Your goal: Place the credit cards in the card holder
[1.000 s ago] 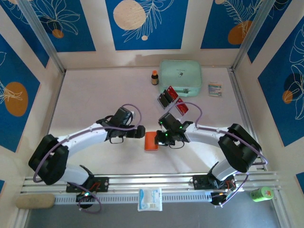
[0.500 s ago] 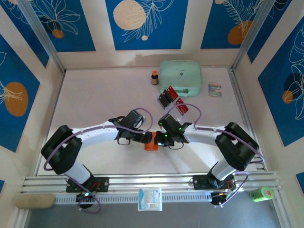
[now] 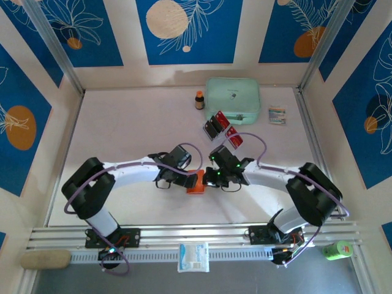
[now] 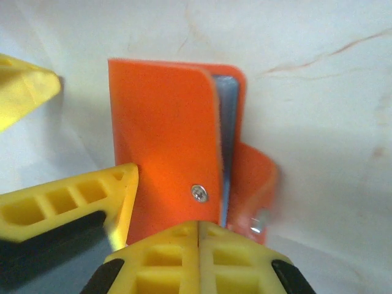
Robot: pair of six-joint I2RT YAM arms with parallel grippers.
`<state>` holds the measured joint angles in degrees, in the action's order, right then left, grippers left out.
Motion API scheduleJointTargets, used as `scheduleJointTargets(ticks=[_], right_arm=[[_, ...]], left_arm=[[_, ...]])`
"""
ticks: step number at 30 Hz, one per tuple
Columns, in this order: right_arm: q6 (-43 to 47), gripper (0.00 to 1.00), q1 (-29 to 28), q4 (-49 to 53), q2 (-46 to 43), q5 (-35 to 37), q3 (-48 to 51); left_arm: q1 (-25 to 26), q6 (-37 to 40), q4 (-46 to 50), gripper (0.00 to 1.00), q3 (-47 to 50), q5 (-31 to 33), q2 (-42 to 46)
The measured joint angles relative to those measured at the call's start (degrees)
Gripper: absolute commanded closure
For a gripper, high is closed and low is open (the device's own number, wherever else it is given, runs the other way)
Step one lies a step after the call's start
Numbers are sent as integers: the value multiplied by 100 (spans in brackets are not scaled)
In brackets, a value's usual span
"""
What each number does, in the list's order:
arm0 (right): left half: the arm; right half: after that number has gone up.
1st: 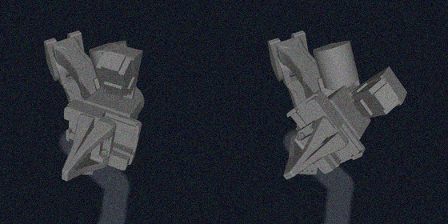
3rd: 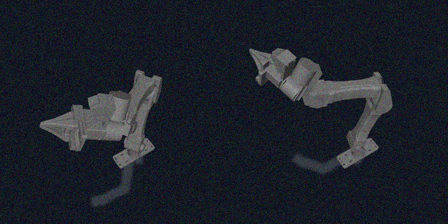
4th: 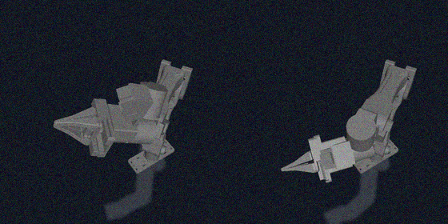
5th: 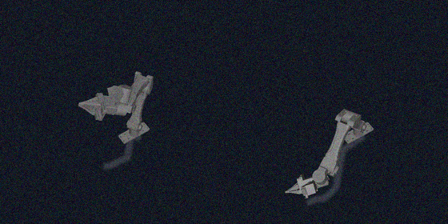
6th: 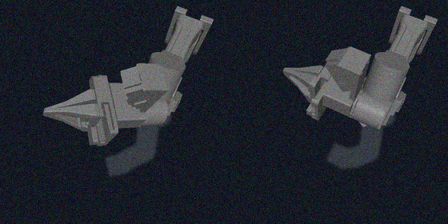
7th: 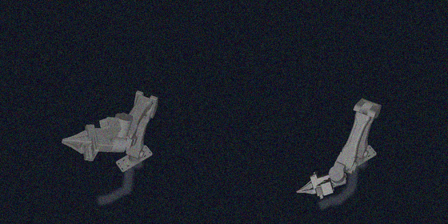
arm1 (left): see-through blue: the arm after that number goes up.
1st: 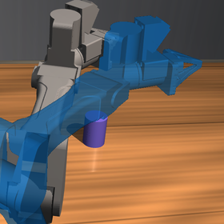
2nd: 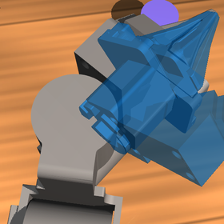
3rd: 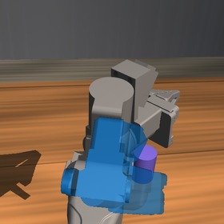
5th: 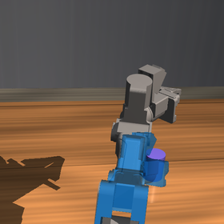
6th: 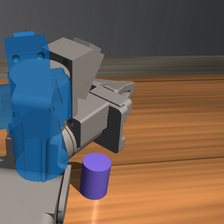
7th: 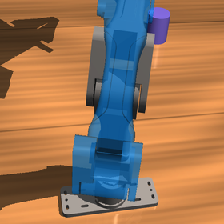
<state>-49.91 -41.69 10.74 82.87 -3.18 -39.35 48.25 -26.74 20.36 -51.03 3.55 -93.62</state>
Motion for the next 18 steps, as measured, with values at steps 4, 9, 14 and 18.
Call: scheduleJointTargets(ticks=[4, 9, 14, 18], right_arm=[[46, 100, 350, 245, -444, 17, 7], [177, 90, 616, 514, -498, 13, 4], [308, 76, 581, 675, -315, -57, -57], [343, 71, 439, 739, -83, -74, -236]], left_arm=[[109, 35, 129, 0, -48, 299, 0], [302, 160, 345, 0, -236, 691, -109], [417, 184, 422, 0, -304, 918, -151], [455, 181, 422, 0, -304, 994, -155]])
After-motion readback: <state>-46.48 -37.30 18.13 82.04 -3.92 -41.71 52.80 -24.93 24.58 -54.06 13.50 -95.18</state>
